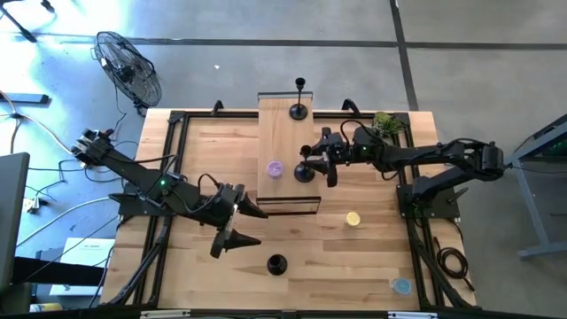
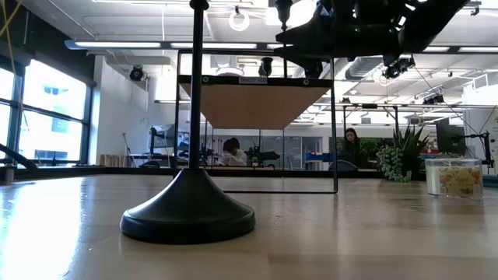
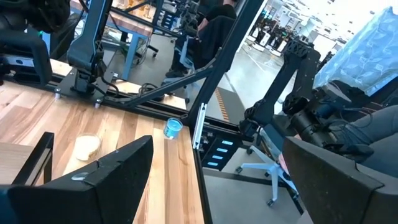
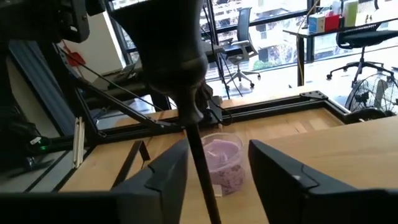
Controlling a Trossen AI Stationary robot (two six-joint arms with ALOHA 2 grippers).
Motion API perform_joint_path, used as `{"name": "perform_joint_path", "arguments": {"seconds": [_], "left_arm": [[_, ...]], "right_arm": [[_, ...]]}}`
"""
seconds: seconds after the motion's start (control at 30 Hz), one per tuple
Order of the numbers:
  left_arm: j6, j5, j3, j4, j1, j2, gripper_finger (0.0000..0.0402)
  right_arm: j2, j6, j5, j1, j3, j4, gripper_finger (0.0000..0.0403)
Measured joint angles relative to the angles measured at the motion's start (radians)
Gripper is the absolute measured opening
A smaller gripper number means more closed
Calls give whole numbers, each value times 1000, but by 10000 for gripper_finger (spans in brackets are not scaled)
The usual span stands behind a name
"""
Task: Pick & Place candle stick holders
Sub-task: Put the left candle holder on the shelf, then put the yellow scented candle on the shelf
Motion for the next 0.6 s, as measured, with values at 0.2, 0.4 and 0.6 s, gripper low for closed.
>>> {"name": "perform_joint_path", "arguments": {"seconds": [0.2,0.4,0.6], "left_arm": [[0,1,0,6,0,0,351],[1,6,0,8,-1,0,351],[1,21,0,8,-1,1,351]], "right_arm": [[0,0,5,21,0,69,197],[0,5,10,20,0,69,212],[0,29,36,20,0,85,219]]}}
